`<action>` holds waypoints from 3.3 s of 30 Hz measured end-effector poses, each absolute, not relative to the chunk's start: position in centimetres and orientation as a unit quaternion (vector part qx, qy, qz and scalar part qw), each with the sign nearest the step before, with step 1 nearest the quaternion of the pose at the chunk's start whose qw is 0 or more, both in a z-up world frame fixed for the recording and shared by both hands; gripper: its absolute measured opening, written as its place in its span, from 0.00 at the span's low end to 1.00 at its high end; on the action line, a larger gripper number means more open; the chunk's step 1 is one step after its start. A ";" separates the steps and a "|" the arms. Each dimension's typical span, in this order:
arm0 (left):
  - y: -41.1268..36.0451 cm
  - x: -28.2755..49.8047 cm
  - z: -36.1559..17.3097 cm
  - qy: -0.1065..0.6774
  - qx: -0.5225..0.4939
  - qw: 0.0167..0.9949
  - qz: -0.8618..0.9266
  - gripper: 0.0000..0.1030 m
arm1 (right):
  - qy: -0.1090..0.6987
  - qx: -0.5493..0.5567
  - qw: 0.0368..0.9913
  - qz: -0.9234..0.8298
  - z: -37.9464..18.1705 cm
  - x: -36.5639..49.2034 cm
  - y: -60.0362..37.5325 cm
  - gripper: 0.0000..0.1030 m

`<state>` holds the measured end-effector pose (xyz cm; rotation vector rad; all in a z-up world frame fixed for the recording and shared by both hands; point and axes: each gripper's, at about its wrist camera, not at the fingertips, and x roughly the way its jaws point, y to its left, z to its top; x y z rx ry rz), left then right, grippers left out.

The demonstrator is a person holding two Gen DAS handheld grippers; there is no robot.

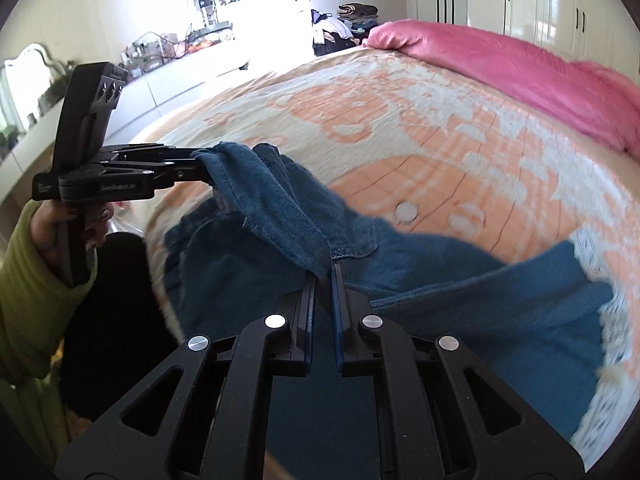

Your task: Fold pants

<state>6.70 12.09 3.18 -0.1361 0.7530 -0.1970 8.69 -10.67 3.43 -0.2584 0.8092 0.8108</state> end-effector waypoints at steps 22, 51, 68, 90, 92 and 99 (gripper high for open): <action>12.3 2.3 1.1 0.425 -0.041 0.902 -0.062 0.46 | 0.388 -0.162 0.816 0.396 -0.9 1.7 -9.3 0.03; 13.2 2.6 3.0 0.398 -0.141 0.899 -0.114 0.28 | 0.363 -0.161 0.822 0.408 0.7 -0.3 -10.1 0.08; 13.2 2.3 -0.1 0.449 -0.103 0.884 -0.083 0.28 | 0.372 -0.131 0.829 0.396 1.3 1.8 -9.3 0.09; 5.6 3.6 0.2 0.444 -0.040 0.888 -0.111 0.29 | 0.421 -0.090 0.822 0.373 -0.6 1.7 -12.6 0.26; 6.1 3.2 -1.2 0.454 -0.061 0.881 -0.120 0.29 | 0.406 -0.086 0.835 0.361 0.4 2.0 -13.2 0.35; 7.4 2.8 -2.5 0.458 -0.115 0.870 -0.144 0.29 | 0.416 -0.104 0.834 0.347 0.1 5.1 -10.5 0.43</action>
